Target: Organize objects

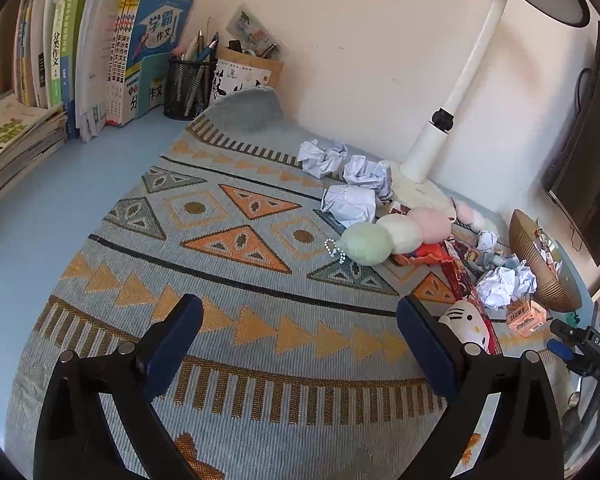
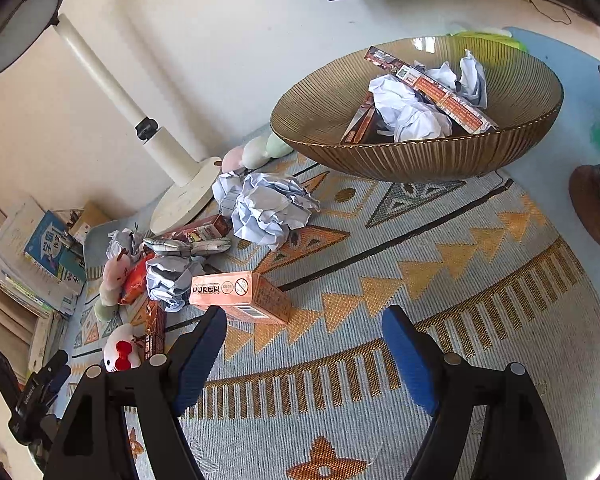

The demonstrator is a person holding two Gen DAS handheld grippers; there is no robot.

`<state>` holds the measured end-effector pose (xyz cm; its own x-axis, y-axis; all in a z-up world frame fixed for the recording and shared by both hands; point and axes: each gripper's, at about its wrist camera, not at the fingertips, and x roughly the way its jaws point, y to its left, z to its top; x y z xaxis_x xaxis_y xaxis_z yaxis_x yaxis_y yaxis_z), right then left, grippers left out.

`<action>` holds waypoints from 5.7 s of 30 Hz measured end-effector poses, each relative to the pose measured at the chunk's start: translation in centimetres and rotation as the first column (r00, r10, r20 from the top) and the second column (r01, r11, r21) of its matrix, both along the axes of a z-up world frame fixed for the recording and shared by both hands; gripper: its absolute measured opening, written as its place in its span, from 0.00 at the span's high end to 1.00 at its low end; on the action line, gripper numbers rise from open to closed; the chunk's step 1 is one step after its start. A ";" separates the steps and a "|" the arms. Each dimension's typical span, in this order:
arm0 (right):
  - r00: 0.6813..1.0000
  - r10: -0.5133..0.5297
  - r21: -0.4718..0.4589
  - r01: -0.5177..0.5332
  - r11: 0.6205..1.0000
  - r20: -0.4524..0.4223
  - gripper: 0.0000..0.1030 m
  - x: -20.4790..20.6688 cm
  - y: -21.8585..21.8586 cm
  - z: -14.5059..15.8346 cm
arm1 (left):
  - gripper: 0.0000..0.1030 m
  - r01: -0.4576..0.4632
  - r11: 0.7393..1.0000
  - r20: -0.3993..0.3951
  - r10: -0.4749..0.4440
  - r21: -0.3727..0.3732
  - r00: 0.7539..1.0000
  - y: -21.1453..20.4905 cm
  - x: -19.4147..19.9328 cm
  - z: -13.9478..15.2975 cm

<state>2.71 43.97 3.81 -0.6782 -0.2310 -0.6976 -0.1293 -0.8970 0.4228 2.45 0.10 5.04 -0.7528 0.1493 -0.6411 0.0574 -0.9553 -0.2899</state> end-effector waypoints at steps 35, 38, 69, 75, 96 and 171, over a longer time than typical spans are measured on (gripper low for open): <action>0.934 0.349 -0.086 -0.342 0.936 0.078 0.23 -1.8 -4.9 -1.0 | 0.06 0.562 0.806 0.152 -0.542 -0.183 0.827 13.3 -2.5 -1.1; 0.946 0.319 -0.148 -0.308 0.940 0.054 0.23 -2.6 -4.8 -1.1 | 0.27 0.587 0.795 0.138 -0.571 -0.154 0.810 13.6 -2.9 -1.1; 0.984 0.152 0.188 -0.166 0.968 0.091 0.23 -1.0 -4.8 0.9 | 0.41 0.597 0.785 0.147 -0.579 -0.163 0.802 14.0 -2.8 -1.5; 0.969 0.192 0.292 -0.230 0.928 0.154 0.30 -2.6 -8.8 -1.6 | 0.47 0.591 0.786 0.135 -0.576 -0.179 0.806 14.2 -2.5 -1.4; 0.988 -0.057 0.292 0.096 0.952 -0.140 0.62 3.5 2.7 10.1 | 0.49 0.637 0.763 -0.042 -0.644 -0.111 0.764 25.2 -5.5 10.4; 0.938 0.340 0.234 -0.345 0.909 0.063 0.46 -2.0 -16.2 0.7 | 0.34 0.601 0.771 0.145 -0.583 -0.209 0.799 8.8 -12.0 2.1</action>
<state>0.66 27.74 4.54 -0.5719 -0.2721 -0.7739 0.1970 -0.9613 0.1924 -9.59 8.88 7.12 -0.5181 0.3914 -0.7605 -0.5312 -0.8442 -0.0726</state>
